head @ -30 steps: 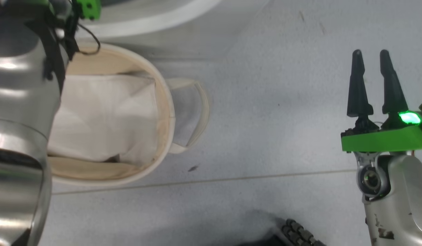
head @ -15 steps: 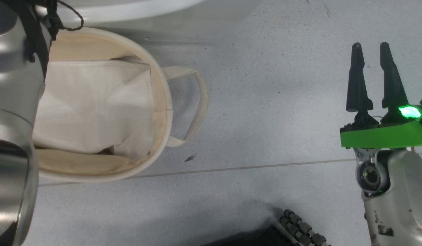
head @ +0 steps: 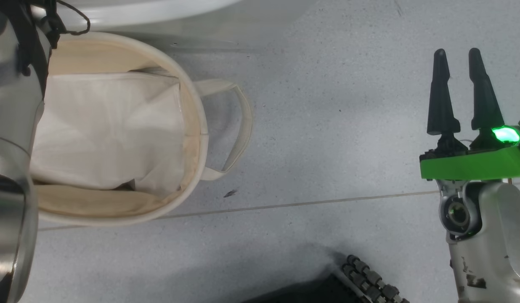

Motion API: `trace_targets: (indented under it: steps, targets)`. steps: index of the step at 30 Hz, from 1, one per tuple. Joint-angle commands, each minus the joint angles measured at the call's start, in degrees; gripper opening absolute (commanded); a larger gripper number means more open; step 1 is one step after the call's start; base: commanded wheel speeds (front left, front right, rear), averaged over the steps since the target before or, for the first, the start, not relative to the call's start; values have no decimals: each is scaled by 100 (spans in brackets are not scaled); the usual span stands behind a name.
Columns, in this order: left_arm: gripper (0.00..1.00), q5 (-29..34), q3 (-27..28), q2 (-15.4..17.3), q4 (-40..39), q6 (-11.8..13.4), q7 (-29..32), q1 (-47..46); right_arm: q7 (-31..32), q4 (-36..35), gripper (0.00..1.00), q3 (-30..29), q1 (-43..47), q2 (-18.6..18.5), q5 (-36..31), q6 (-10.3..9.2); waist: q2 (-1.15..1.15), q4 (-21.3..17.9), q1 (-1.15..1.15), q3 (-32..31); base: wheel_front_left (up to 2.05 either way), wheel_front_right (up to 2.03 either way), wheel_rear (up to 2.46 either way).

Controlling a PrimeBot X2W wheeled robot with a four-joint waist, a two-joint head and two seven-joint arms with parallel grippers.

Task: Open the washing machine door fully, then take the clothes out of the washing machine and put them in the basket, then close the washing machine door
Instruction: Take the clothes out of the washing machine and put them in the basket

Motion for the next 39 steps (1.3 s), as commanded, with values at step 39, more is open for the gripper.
trace_targets:
  steps: [39]
  targets:
    - [0,-639,14,-299,-872,-1597,-2146,2897,-69,452,100,-46,1125,0,-213,3,0,601,0,-2856,0,0,0]
